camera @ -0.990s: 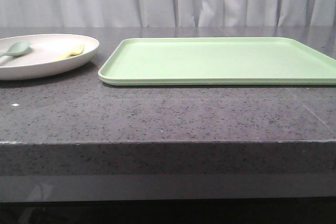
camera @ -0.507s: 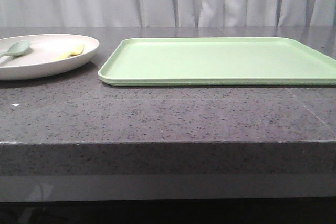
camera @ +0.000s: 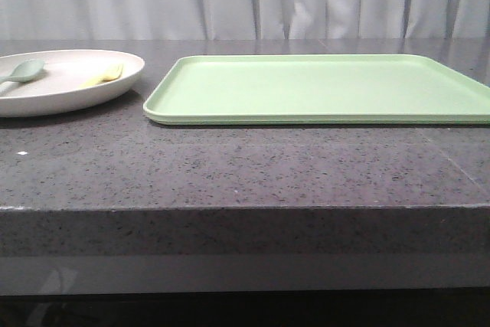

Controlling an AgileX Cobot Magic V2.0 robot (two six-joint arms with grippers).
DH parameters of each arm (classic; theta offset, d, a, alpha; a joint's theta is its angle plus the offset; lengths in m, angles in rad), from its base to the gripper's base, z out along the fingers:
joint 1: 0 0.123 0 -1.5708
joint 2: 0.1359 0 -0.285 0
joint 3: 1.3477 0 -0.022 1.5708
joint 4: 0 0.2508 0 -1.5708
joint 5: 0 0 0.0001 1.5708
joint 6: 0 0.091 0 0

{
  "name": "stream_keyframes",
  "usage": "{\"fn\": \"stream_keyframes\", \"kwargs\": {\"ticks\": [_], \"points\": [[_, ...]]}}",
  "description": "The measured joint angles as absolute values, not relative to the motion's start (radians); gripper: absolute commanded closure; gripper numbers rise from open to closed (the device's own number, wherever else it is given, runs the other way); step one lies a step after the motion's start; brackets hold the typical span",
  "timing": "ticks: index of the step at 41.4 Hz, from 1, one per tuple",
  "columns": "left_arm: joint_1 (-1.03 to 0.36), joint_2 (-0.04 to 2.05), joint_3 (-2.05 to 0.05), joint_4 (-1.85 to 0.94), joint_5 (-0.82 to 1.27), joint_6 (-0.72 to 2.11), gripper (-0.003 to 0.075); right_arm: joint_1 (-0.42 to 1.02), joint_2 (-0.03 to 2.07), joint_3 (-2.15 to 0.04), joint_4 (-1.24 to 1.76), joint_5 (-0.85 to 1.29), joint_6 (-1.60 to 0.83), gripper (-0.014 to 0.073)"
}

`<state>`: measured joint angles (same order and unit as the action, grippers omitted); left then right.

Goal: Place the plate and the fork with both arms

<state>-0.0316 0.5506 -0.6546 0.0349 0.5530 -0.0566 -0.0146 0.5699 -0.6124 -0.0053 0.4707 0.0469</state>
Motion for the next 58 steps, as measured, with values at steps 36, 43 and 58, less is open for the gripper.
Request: {"fn": "stream_keyframes", "kwargs": {"ticks": [36,43,58], "points": [[-0.015,0.975,-0.917,0.055,0.739,-0.057,0.0144,-0.015,0.570,-0.612,-0.005,0.471,0.045,0.0155],[0.081,1.168,-1.004,-0.034,0.785,0.033,0.0146,-0.015,0.570,-0.612,-0.005,0.471,0.045,0.0155],[0.316,1.465,-1.125,-0.627,0.818,0.477,0.0181,-0.015,0.570,-0.612,-0.007,0.471,0.045,0.0155]]}}
